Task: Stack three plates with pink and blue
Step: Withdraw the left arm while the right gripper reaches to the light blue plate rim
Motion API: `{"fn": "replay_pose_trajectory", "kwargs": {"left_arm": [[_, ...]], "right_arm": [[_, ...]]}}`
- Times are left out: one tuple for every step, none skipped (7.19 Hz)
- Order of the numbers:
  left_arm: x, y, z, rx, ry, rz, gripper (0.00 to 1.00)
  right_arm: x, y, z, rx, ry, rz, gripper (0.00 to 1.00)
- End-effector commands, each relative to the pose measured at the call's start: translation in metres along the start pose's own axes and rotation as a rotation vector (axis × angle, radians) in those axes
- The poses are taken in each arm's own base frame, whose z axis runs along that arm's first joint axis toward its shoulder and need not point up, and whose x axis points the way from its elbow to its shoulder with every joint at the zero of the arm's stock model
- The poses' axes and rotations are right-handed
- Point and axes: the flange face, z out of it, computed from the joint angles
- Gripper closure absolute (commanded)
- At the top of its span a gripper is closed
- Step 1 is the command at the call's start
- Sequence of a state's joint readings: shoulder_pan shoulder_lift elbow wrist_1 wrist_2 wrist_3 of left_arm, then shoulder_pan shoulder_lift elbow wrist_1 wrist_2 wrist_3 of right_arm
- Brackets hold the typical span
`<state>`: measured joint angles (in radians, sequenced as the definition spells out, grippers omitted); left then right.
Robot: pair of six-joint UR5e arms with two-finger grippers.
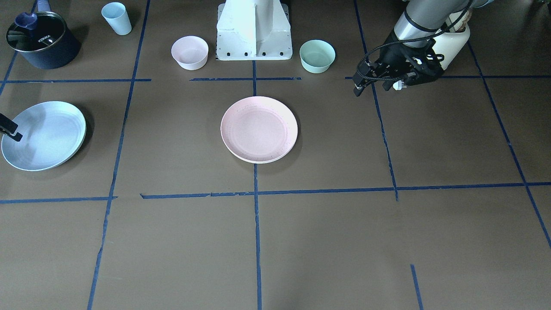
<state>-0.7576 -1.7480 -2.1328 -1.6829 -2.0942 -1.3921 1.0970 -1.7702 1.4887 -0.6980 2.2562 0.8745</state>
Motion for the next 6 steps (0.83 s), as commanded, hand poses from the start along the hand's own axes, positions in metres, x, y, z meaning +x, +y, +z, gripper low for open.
{"fn": "replay_pose_trajectory", "kwargs": {"left_arm": [[-0.026, -0.019, -0.018, -0.001, -0.002, 0.016, 0.0], [-0.042, -0.029, -0.026, 0.0, -0.006, 0.028, 0.0], [-0.053, -0.037, -0.032, 0.004, -0.011, 0.042, 0.0], [-0.066, -0.044, -0.036, 0.017, -0.023, 0.049, 0.0], [-0.083, -0.053, -0.039, 0.03, -0.041, 0.079, 0.0], [-0.105, -0.066, -0.046, 0.048, -0.063, 0.12, 0.0]], "right_arm": [[0.001, 0.002, 0.004, -0.008, 0.005, 0.005, 0.46], [0.001, 0.002, 0.004, -0.008, 0.004, 0.006, 0.69], [0.002, 0.003, 0.004, -0.011, 0.002, 0.005, 0.83], [0.001, 0.002, 0.002, -0.011, -0.003, 0.001, 0.94], [-0.001, 0.002, 0.001, -0.012, -0.007, 0.001, 0.99], [-0.003, 0.002, 0.0, -0.01, -0.013, -0.002, 1.0]]}}
